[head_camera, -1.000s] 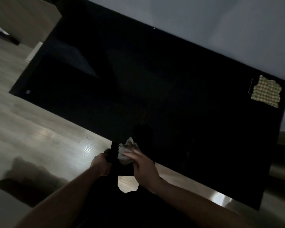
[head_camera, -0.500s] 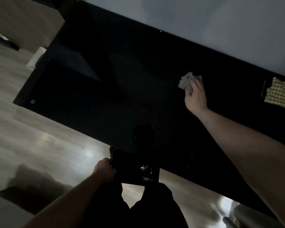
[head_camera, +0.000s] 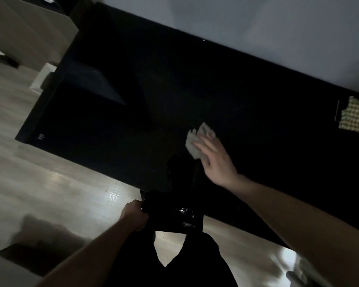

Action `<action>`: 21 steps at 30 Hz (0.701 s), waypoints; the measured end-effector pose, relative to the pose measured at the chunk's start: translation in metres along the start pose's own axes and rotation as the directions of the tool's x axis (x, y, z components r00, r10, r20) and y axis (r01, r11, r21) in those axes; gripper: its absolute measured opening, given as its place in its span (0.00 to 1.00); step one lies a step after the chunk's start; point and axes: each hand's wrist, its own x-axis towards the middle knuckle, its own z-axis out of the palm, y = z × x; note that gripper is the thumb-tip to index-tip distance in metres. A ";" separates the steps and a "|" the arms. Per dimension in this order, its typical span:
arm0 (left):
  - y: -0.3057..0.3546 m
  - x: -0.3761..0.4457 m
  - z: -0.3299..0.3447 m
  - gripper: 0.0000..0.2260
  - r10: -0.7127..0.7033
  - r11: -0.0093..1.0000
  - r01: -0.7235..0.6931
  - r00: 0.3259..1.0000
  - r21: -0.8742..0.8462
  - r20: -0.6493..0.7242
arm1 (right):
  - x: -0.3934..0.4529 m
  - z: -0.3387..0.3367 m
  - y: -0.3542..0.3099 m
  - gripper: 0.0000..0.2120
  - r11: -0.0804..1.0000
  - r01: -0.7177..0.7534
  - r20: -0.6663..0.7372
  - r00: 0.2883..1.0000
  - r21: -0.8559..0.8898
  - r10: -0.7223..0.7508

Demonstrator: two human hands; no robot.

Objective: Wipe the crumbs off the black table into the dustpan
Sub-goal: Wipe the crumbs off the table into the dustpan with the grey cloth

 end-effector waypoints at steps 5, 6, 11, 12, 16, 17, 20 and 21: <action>0.001 -0.011 0.001 0.18 0.001 0.999 -0.001 1.000 0.032 0.003 | -0.099 0.038 -0.059 0.33 0.945 0.094 0.107 0.985 0.314 -0.134; 0.001 -0.013 0.002 0.18 0.003 0.999 -0.003 1.000 0.038 -0.001 | -0.112 0.048 -0.069 0.32 0.931 0.097 0.153 0.975 0.352 -0.159; 0.000 -0.018 0.012 0.16 0.009 0.998 -0.009 1.000 0.069 0.001 | -0.143 0.038 -0.086 0.32 0.865 0.014 0.232 0.961 0.501 -0.149; 0.001 -0.019 0.015 0.16 0.014 0.997 -0.014 1.000 0.078 0.003 | -0.142 0.026 -0.082 0.36 0.860 -0.015 0.216 0.970 0.510 -0.111; 0.003 -0.023 0.026 0.18 0.020 0.996 -0.021 1.000 0.091 0.005 | -0.127 -0.023 -0.031 0.33 0.845 -0.209 -0.027 0.967 0.492 0.254; 0.002 -0.023 0.029 0.18 0.016 0.996 -0.016 1.000 0.090 0.006 | -0.125 -0.035 -0.007 0.31 0.857 -0.247 -0.099 0.941 0.452 0.323; 0.001 -0.022 0.037 0.22 0.013 0.996 -0.015 1.000 0.092 0.017 | -0.121 -0.073 0.071 0.32 0.880 -0.389 -0.255 0.853 0.272 0.456; 0.001 -0.021 0.040 0.22 0.018 0.995 -0.019 1.000 0.094 0.017 | -0.121 -0.085 0.093 0.31 0.864 -0.458 -0.253 0.828 0.210 0.500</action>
